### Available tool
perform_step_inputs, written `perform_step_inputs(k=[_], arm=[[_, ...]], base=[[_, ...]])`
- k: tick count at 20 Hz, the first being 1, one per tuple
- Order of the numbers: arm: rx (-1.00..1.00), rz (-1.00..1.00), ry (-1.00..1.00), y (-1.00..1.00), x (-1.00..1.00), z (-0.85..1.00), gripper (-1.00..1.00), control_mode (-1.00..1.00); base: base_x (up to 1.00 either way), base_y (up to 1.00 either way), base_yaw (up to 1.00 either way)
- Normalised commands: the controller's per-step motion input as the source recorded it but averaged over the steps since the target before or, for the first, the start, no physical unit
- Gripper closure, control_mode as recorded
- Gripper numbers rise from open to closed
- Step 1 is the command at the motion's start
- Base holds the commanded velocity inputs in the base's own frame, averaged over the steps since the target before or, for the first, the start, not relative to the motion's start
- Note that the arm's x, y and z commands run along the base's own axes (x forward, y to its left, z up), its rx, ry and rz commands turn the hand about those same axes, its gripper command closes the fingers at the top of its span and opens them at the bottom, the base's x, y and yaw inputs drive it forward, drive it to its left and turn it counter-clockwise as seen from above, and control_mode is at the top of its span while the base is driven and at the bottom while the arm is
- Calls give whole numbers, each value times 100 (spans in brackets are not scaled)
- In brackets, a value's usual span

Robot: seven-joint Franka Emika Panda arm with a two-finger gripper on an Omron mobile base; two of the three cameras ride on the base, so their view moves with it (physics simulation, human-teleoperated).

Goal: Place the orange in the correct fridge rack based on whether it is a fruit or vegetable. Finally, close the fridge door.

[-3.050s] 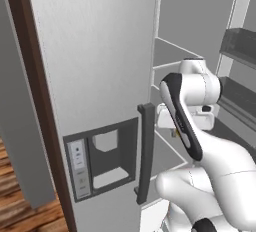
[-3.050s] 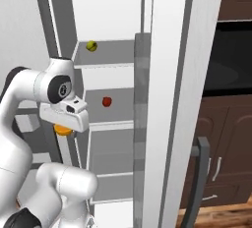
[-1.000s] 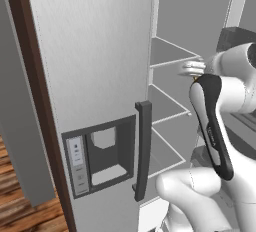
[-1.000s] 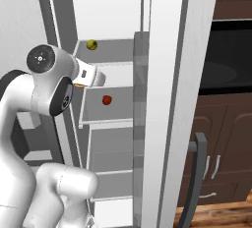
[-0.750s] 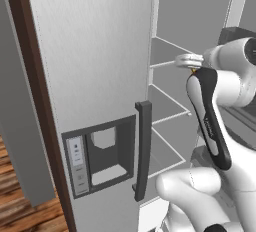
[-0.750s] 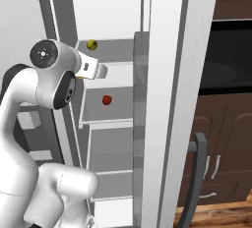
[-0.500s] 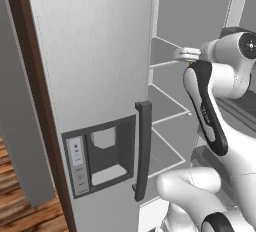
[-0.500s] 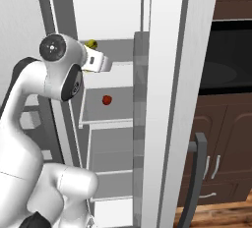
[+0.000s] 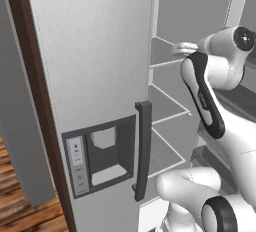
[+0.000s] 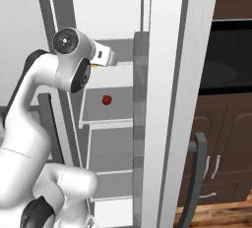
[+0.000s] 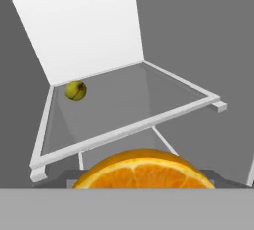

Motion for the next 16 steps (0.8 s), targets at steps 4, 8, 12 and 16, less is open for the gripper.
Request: perform_step_inputs(k=[4,8,12,16], arm=[[0,0,2,-8,53,0,100,-100],[0,0,5,-4,59,-2,100,-100],[0,0,5,-1,66,-6,100,-100],[0,0,1,-1,75,-23,100,-100]], base=[[0,0,0],[0,0,0],[0,0,0],[0,0,0]])
